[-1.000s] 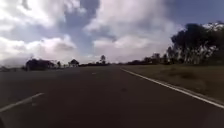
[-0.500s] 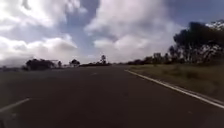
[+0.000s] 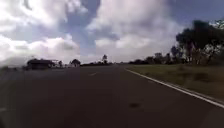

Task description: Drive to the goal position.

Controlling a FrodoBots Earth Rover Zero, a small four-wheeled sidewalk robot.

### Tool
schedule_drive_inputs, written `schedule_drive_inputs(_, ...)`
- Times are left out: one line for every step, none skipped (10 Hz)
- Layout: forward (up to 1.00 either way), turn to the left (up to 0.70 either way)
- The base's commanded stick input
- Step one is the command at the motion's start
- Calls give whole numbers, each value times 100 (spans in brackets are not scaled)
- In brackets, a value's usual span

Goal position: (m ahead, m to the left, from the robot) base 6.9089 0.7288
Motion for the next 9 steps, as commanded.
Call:
schedule_drive_inputs(100,0)
schedule_drive_inputs(100,0)
schedule_drive_inputs(100,0)
schedule_drive_inputs(100,0)
schedule_drive_inputs(100,0)
schedule_drive_inputs(100,0)
schedule_drive_inputs(100,0)
schedule_drive_inputs(100,0)
schedule_drive_inputs(100,0)
